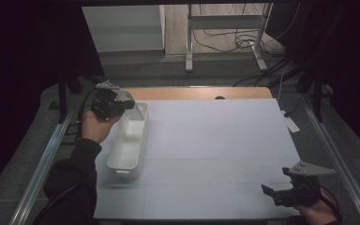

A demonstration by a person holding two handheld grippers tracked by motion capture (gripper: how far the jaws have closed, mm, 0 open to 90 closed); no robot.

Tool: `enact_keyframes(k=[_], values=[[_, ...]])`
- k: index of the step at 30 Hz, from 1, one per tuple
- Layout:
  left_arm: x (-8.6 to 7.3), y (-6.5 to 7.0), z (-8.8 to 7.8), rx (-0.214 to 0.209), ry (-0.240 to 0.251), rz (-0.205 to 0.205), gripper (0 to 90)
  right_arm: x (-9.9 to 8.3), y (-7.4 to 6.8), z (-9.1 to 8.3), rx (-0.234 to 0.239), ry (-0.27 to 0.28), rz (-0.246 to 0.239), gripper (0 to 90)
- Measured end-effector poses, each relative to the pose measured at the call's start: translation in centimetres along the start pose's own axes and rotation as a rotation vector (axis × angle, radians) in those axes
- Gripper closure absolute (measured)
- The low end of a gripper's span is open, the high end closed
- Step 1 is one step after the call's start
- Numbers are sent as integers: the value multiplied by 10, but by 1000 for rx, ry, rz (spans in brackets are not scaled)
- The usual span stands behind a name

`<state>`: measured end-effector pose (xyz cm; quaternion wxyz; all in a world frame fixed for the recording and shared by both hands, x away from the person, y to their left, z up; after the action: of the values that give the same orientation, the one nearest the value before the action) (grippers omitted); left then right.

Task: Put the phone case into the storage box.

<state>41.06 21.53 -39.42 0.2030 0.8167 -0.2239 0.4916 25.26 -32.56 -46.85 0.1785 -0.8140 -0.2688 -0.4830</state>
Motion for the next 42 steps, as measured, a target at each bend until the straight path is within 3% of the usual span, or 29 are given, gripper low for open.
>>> enact_keyframes(k=[26,42], values=[[-8,-11,32,65,-56,-3,888,-1,0,-3,-4,2,-4,0],[-20,-18,54,100,-83,-31,888,-1,-1,-2,4,-4,-10,0]])
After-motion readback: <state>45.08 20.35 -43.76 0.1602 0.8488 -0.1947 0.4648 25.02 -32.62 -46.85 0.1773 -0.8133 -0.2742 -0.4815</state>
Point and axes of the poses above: each handheld gripper's, and its own axes: z roughly forward along the jaws, x roughly out of its top, y roughly to its right, the point moved 3 cm from there along z, roughly forward along the jaws, and after that the axes turned 14 degrees about y, right-handed, at the moved point
